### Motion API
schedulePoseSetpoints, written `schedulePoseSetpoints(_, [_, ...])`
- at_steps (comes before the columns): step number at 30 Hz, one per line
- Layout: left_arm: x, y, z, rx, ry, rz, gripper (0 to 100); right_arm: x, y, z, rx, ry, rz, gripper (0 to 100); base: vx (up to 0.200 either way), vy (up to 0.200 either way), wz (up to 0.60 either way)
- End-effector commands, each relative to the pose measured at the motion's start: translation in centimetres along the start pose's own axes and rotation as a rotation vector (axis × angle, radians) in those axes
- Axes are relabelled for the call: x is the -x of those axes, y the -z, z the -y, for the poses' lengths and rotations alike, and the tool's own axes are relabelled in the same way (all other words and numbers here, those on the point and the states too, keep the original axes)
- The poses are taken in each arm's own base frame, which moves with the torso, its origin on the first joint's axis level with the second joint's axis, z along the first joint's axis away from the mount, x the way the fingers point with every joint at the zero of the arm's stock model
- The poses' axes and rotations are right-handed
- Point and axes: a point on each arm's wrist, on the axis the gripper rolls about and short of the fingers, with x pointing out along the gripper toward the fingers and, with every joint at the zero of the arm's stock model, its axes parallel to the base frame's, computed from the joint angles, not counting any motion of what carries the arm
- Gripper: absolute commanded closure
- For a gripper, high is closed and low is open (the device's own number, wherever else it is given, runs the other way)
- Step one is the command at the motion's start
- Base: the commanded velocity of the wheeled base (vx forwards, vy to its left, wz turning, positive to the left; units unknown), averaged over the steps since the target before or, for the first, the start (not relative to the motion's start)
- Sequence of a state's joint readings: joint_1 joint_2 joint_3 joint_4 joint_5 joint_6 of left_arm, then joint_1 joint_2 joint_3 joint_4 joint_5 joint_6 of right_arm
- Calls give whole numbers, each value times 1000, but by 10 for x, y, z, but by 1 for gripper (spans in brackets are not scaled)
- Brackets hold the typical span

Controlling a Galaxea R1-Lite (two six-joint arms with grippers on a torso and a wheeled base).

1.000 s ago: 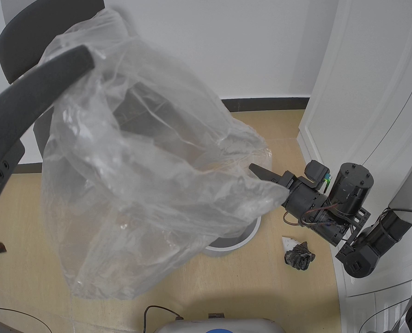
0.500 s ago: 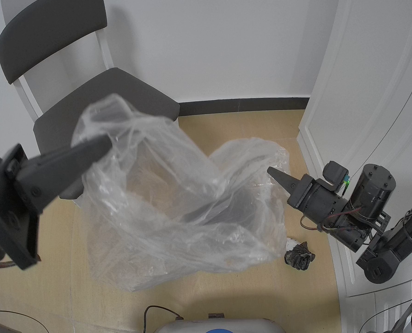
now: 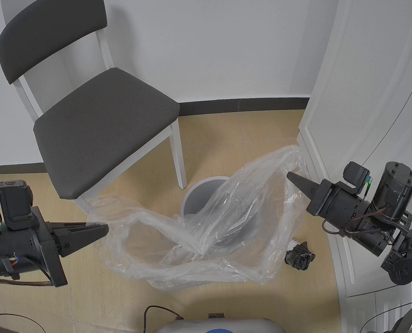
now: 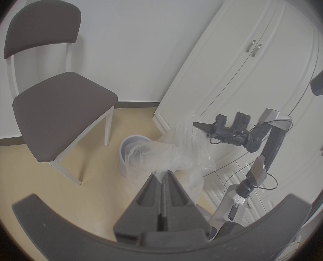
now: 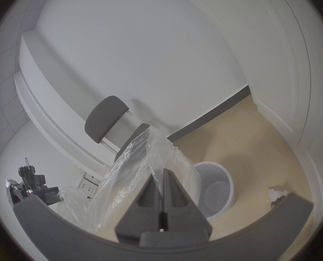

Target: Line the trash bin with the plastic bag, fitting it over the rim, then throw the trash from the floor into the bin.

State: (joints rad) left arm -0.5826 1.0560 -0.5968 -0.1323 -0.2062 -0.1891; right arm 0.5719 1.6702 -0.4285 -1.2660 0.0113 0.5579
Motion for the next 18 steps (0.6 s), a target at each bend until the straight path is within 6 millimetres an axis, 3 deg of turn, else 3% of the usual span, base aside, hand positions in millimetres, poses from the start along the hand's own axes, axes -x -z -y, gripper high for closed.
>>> schedulePoseSetpoints(1, [-5,-1,-5,12,-32,-19,100,5,-5,-6,13,-7,18,100,0,0,0])
schedulePoseSetpoints(8, [-28,9,-17,22,-78,-120,100,9,1,-6,64,69,-6,100,0,0,0])
schedulePoseSetpoints(18, [-34,7,-21,-13,-96,-97,100,14,5,-8,144,108,-29,100,0,0,0])
